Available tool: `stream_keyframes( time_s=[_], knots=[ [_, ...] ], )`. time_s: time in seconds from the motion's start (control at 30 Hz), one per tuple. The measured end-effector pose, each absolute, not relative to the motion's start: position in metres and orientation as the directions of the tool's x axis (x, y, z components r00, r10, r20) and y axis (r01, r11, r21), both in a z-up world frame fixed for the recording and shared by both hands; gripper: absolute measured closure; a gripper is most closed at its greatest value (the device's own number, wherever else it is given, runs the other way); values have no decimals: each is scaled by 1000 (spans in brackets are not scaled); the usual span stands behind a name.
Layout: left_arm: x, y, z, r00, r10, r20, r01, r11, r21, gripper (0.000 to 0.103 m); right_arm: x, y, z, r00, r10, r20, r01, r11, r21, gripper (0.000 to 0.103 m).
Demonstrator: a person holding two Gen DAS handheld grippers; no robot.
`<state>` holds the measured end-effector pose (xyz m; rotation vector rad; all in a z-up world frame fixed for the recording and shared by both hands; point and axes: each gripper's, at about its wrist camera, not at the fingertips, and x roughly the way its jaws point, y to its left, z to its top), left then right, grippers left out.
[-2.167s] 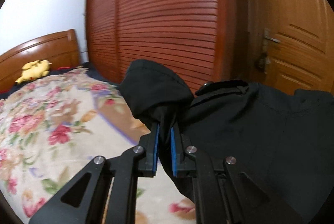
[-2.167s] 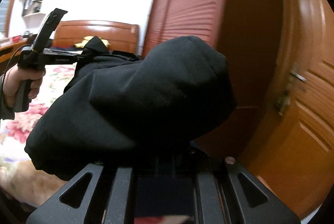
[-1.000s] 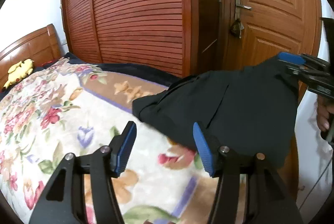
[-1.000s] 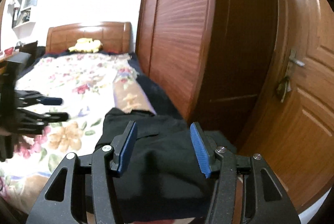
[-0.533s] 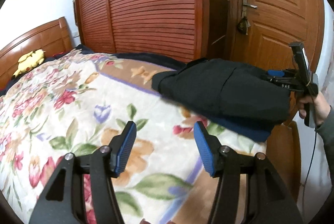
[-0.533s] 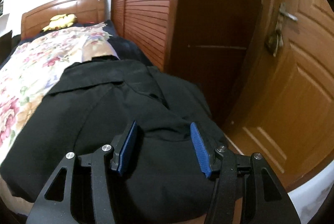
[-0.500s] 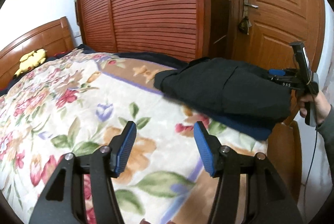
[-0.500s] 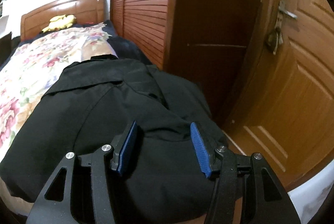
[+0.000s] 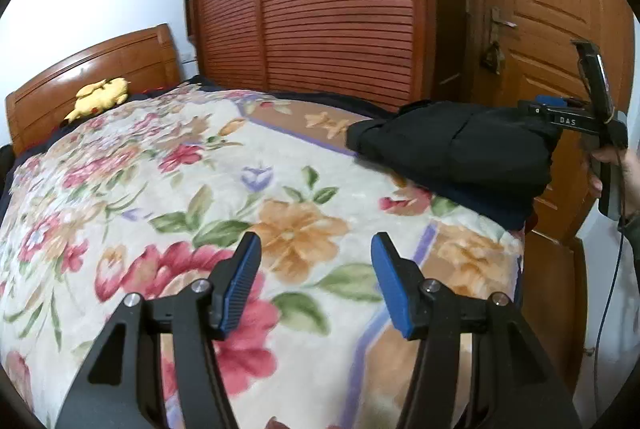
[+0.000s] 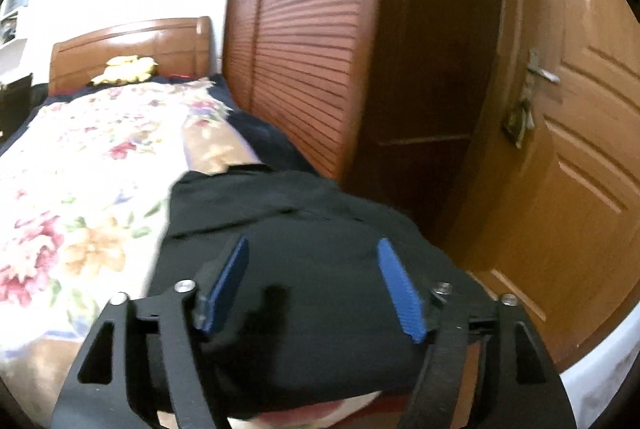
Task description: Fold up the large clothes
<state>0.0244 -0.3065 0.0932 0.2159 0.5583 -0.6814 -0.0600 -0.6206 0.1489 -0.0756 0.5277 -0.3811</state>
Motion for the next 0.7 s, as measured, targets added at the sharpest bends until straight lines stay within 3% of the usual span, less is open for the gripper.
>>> stream_keyframes(
  time_s=[0.27,0.7],
  knots=[
    [16,-240,78,697,-458,-552,551,835,3,47,-37,-512,139,859,-190,-474,151,981,-121,24],
    [20,-122,40,803,-251,-541,328,944,48,47,31,-329,63,849,117,-515,-147,989,-18,24]
  ],
)
